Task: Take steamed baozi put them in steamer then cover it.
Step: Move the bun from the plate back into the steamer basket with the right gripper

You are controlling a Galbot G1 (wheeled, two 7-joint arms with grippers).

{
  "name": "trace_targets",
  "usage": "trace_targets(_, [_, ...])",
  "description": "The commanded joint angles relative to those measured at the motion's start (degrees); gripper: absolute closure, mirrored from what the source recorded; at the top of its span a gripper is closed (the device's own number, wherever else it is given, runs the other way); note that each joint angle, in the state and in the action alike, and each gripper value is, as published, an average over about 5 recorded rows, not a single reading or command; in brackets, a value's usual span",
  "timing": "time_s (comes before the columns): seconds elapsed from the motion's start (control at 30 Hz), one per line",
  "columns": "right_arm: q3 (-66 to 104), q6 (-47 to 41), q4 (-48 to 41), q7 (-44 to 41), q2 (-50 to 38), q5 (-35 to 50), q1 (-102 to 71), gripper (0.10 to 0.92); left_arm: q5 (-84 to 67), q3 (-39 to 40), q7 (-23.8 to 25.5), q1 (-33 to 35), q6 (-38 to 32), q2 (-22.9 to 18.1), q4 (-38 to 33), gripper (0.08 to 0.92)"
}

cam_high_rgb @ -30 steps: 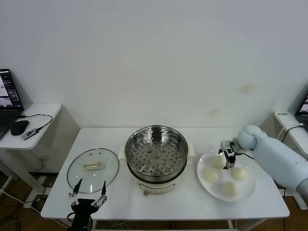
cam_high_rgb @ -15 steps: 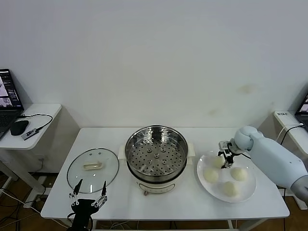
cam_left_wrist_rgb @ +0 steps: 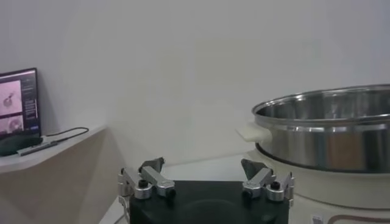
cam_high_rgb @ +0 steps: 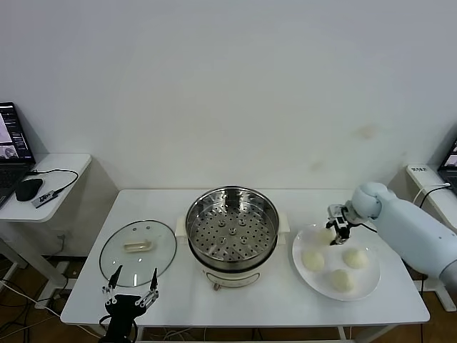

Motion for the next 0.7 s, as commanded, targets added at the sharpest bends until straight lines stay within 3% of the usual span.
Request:
trace_targets(0.03, [-6.4, -2.6, 12.9, -0.5, -11.4, 11.8, 13.1, 0.457, -6.9, 0.5, -2.4, -0.5, 2.9, 0.2, -1.0, 0.177])
trace_targets(0.3, [-14.9, -4.5, 18.6, -0.3, -11.1, 21.3, 27.0, 0.454, -11.1, 1.0, -3.0, -0.6, 4.9, 0.6, -1.9, 0.177])
trace_targets(0.7, [-27.5, -2.9, 16.2, 1.9, 7.3, 29.5, 41.1, 0.449, -10.6, 0.5, -2.5, -0.6, 4.9, 0.6, -1.3, 0.177])
